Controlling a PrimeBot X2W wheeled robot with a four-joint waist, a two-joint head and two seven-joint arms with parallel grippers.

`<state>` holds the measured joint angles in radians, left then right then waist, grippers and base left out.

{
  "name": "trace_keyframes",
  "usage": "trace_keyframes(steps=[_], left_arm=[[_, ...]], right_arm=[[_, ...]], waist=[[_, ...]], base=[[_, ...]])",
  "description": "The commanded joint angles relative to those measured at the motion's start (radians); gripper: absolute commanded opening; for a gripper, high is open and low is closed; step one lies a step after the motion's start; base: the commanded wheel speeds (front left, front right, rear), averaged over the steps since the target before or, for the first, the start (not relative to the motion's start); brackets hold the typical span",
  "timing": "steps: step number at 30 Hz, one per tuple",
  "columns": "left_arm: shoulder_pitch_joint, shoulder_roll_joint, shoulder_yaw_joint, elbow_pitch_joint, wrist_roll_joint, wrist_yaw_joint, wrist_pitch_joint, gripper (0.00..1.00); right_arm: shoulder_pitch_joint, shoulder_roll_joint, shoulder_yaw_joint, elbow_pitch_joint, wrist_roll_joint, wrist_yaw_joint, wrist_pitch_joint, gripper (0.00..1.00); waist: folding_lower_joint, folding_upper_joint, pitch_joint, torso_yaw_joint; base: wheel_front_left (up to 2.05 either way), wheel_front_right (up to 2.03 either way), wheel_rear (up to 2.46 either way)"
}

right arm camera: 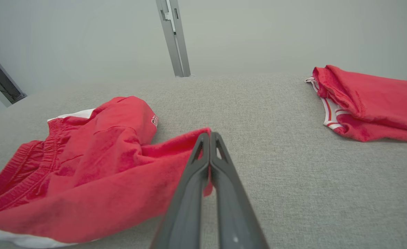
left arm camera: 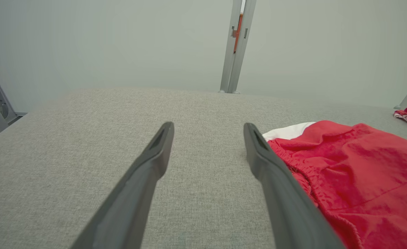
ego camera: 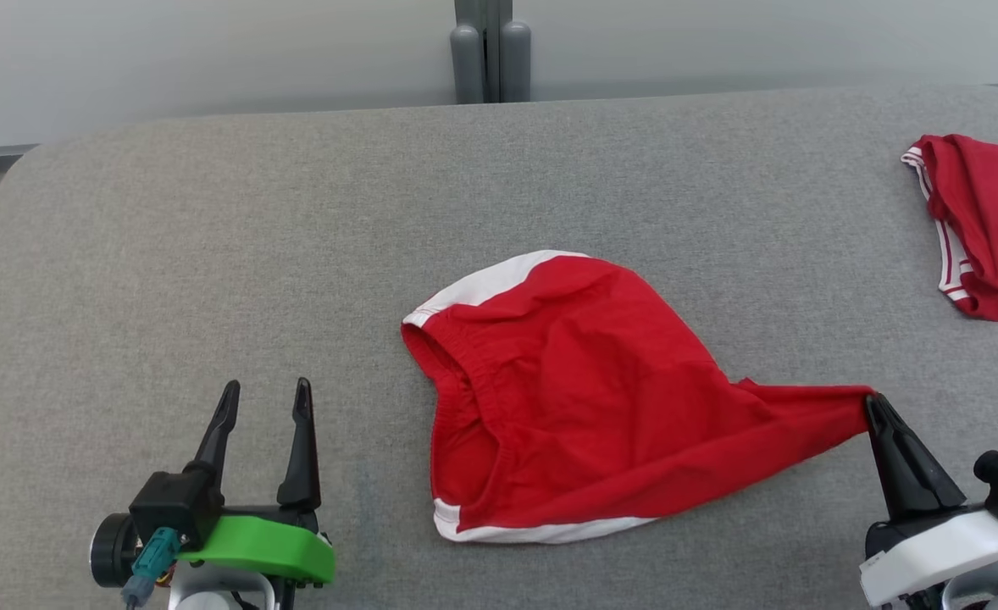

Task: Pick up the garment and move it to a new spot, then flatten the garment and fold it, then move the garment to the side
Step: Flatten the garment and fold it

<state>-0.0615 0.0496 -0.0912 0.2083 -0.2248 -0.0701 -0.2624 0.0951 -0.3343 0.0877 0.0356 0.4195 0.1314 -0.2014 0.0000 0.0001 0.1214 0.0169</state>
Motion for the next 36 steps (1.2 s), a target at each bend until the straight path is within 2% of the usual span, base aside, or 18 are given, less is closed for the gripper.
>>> trace_keyframes(steps=[1, 7, 13, 21, 27, 28, 29, 30, 31, 36], left_arm=[[-0.014, 0.002, 0.0, 0.003, 0.007, 0.005, -0.003, 1.0], [-0.029, 0.002, -0.008, 0.005, 0.009, 0.008, -0.003, 1.0], [-0.046, 0.002, -0.011, 0.006, 0.001, 0.01, -0.003, 1.0], [-0.069, 0.002, -0.041, 0.006, -0.015, 0.019, -0.003, 1.0], [-0.084, 0.002, -0.059, 0.011, -0.017, 0.022, -0.003, 1.0], [-0.084, 0.002, -0.061, 0.011, -0.016, 0.024, -0.003, 1.0], [-0.084, 0.002, -0.063, 0.012, -0.015, 0.025, -0.003, 1.0], [-0.083, 0.002, -0.063, 0.012, -0.014, 0.026, -0.003, 1.0], [-0.081, 0.002, -0.062, 0.014, -0.014, 0.027, -0.003, 1.0], [-0.069, 0.002, -0.053, 0.019, -0.006, 0.025, -0.003, 1.0]], right_arm=[[-0.015, 0.003, 0.002, -0.013, -0.007, -0.002, 0.006, 0.0], [-0.115, -0.021, 0.038, 0.006, -0.043, -0.002, 0.029, 0.0], [-0.278, -0.047, 0.095, 0.1, -0.066, -0.002, 0.049, 0.0], [-0.523, -0.048, 0.2, 0.389, -0.041, -0.002, 0.042, 0.0], [-0.639, -0.021, 0.28, 0.614, -0.008, -0.002, -0.008, 0.0], [-0.649, -0.017, 0.291, 0.638, -0.004, -0.002, -0.016, 0.02], [-0.66, -0.012, 0.304, 0.665, 0.003, -0.002, -0.026, 0.5], [-0.667, -0.009, 0.315, 0.682, 0.007, -0.002, -0.033, 0.9], [-0.676, -0.005, 0.325, 0.701, 0.016, -0.002, -0.042, 1.0], [-0.686, -0.008, 0.34, 0.727, 0.053, -0.002, -0.062, 1.0]], waist=[[0.0, -0.0001, 0.009, 0.013], [0.0, -0.0001, 0.028, 0.061], [0.0, -0.0001, 0.053, 0.108], [0.0, -0.0001, 0.084, 0.152], [0.0, -0.0001, 0.092, 0.168], [0.0, -0.0001, 0.092, 0.168], [0.0, -0.0001, 0.091, 0.167], [0.0, -0.0001, 0.09, 0.164], [0.0, -0.0001, 0.087, 0.159], [0.0, -0.0001, 0.064, 0.128]], base=[[0.0, 0.0, 0.0], [0.0, 0.0, 0.0], [0.0, 0.0, 0.0], [0.0, 0.0, 0.0], [0.0, 0.0, 0.0], [0.0, 0.0, 0.0], [0.0, 0.0, 0.0], [0.0, 0.0, 0.0], [0.0, 0.0, 0.0], [0.0, 0.0, 0.0]])
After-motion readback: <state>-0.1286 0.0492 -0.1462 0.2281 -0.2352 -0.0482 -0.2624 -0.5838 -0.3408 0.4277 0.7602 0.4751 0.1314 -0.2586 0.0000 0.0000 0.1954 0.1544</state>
